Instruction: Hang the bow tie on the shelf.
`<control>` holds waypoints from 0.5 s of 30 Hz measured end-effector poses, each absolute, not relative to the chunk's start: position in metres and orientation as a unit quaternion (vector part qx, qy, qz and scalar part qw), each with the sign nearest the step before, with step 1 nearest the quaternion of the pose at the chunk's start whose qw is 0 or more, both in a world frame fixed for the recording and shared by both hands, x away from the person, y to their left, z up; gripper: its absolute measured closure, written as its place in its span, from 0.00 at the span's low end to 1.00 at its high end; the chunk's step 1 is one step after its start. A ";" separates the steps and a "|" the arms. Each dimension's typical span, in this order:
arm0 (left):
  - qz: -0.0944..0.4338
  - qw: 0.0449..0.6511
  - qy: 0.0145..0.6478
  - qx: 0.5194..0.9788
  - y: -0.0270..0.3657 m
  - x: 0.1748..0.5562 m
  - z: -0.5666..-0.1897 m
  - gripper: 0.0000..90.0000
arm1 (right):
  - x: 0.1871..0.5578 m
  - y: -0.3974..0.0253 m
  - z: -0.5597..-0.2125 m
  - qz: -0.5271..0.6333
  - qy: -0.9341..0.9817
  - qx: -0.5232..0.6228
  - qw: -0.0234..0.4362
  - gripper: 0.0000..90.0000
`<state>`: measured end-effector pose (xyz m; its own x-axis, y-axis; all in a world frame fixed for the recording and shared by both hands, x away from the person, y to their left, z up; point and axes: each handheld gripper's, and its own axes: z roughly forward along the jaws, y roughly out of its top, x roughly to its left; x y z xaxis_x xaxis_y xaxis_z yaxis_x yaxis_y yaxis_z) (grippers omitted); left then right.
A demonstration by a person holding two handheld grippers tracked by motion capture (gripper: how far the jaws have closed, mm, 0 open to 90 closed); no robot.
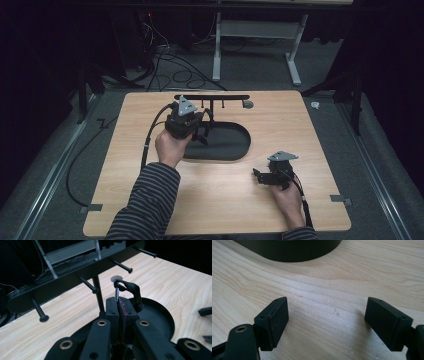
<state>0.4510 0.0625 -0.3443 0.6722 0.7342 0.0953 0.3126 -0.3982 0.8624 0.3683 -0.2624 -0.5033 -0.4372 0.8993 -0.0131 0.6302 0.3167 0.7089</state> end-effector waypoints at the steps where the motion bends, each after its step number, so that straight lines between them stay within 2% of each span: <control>1: 0.238 0.441 0.330 0.800 0.062 0.453 -0.345 0.96 | 0.368 -0.262 -0.503 0.322 0.784 0.488 0.209 0.23; 15: 0.257 0.422 0.356 0.793 0.058 0.475 -0.349 0.96 | 0.368 -0.262 -0.503 0.323 0.785 0.487 0.208 0.23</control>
